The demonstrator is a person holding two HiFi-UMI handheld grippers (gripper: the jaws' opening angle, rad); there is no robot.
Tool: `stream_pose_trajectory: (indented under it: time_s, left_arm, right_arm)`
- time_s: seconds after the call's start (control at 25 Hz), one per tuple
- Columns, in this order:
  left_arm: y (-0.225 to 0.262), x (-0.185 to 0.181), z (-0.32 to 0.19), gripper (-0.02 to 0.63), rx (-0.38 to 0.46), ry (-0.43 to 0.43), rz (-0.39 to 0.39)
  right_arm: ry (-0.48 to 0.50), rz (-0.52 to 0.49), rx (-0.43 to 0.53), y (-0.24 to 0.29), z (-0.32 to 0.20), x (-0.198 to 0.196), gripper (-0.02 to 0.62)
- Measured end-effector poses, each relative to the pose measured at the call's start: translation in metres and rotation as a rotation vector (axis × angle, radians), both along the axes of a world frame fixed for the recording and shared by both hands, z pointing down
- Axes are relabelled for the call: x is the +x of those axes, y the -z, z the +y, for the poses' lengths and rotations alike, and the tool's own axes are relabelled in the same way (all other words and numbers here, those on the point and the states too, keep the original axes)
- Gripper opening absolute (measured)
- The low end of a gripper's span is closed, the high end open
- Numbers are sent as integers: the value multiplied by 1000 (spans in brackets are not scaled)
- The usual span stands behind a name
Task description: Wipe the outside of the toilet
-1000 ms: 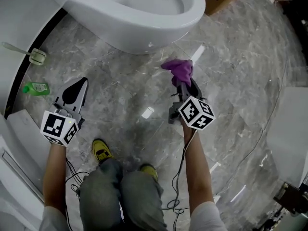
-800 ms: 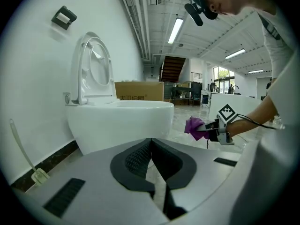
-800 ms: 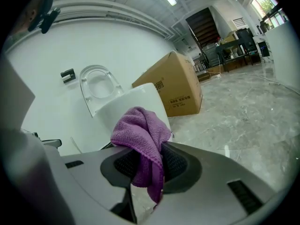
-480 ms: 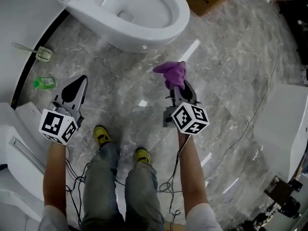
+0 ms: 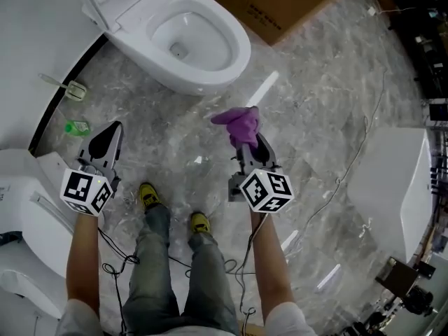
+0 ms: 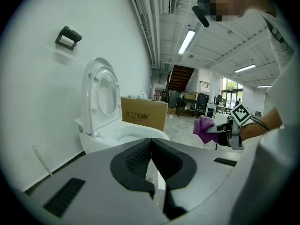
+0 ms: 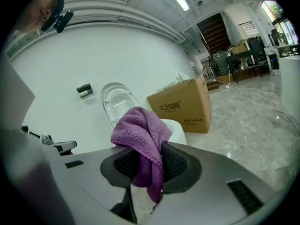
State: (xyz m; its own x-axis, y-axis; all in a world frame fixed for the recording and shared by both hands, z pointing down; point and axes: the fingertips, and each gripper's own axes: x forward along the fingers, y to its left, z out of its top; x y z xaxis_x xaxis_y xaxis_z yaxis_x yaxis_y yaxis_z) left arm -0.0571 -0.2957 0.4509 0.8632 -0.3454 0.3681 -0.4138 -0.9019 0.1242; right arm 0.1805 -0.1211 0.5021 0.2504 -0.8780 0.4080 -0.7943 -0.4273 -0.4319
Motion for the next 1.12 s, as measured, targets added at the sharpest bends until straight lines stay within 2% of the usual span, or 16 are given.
stream_pose_trajectory:
  time_s: [0.36,0.8,1.12]
  left_arm:
    - [120,-6,6,20,65,29,11]
    - [250,-15,-3,20,97,72,70]
    - [328,-11,23,20,170,74,96]
  right_arm:
    - [-12,0,20,126,15,-9,123]
    - [-37,-5,78,247,12,-21,123]
    - [-51,-9,151,325,23,-17,121]
